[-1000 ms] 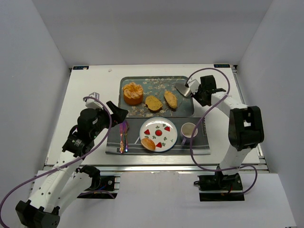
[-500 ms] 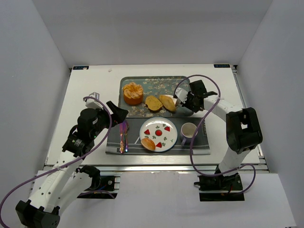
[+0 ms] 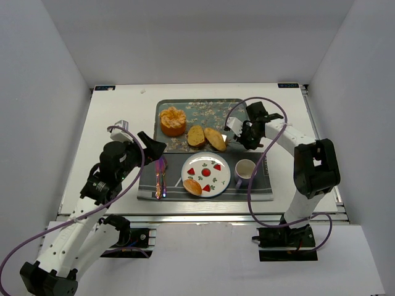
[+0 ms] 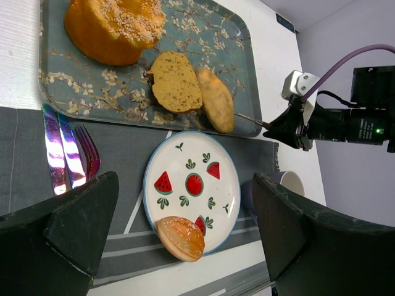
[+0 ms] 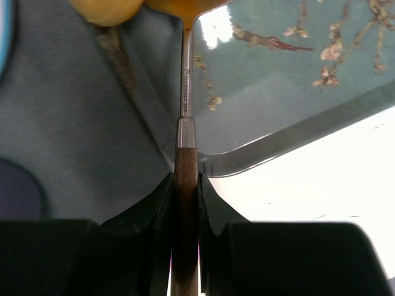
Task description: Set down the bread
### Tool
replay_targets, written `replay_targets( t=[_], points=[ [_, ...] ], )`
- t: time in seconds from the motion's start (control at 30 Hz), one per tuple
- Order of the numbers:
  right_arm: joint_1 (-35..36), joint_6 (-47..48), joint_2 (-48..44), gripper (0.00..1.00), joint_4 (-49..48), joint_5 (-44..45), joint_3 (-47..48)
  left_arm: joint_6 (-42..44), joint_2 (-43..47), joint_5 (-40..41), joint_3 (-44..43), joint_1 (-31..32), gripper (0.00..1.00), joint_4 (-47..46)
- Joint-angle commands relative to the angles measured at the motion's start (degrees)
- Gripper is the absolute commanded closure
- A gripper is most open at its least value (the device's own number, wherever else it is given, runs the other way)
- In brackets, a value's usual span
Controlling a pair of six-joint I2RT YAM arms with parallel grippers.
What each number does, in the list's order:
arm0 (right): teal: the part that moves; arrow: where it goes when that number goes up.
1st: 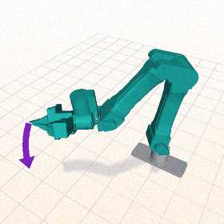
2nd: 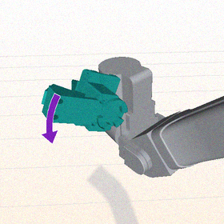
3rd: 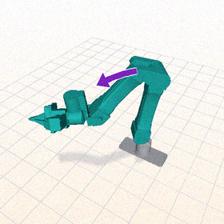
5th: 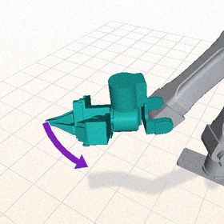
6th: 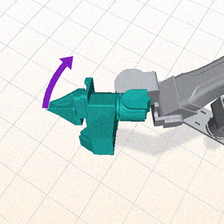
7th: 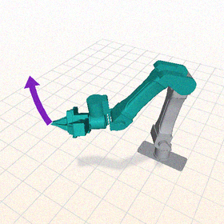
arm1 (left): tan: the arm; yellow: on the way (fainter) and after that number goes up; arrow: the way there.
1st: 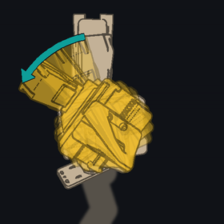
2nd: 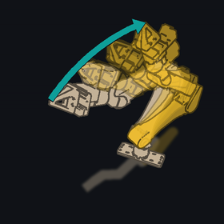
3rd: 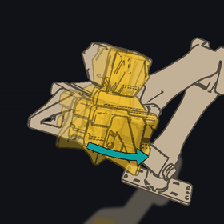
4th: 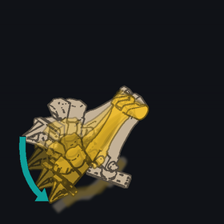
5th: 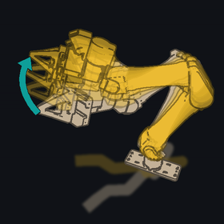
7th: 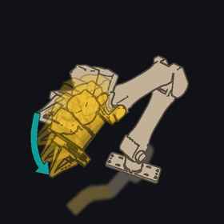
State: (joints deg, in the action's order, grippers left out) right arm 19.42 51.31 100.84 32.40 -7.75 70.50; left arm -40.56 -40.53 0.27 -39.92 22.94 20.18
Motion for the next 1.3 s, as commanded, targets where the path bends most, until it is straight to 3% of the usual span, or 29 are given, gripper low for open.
replay_targets(
  t=[0.0, 0.3, 0.63, 1.27],
  points=[
    [-0.70, 1.69, 2.07, 1.00, 8.72, -5.34, 4.99, 0.04, 1.33, 0.87, -0.07, -0.26, 0.02, 1.26],
    [-4.21, 0.11, 4.80, 1.00, 12.86, -8.68, 9.12, -0.31, 2.04, 1.05, 0.19, -0.26, 0.02, 1.61],
    [-10.89, 0.72, 8.41, 1.00, 19.27, -18.35, 14.05, -0.14, 0.90, 0.69, -0.51, -0.26, 0.02, 1.00],
    [-12.04, 3.61, 5.25, 1.00, 18.31, -20.90, 15.81, 0.13, -0.42, 0.25, -0.69, -0.26, 0.02, 0.20]
  ],
)
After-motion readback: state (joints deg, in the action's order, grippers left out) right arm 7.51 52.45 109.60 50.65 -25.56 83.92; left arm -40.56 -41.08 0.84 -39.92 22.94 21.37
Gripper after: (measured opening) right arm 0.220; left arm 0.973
